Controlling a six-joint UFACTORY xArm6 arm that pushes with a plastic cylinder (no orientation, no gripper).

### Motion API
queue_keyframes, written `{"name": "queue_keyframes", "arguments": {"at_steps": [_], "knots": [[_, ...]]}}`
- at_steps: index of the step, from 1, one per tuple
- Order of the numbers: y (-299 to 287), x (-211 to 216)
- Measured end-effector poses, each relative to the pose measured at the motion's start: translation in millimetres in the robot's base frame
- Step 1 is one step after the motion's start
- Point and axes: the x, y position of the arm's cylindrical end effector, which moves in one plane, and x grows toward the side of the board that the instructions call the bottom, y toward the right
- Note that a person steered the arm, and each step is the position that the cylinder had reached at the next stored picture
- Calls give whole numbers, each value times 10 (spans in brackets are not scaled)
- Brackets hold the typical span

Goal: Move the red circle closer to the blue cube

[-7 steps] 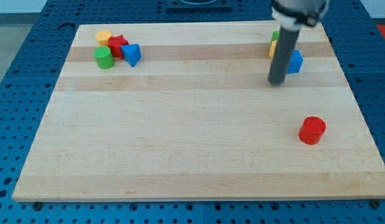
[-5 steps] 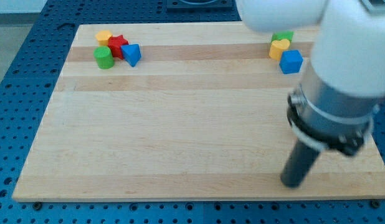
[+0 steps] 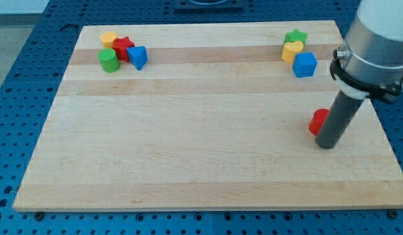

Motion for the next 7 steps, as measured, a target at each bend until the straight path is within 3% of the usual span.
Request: {"name": "queue_keyframes", "arguments": {"at_steps": [7], "knots": [[0, -1231]]}}
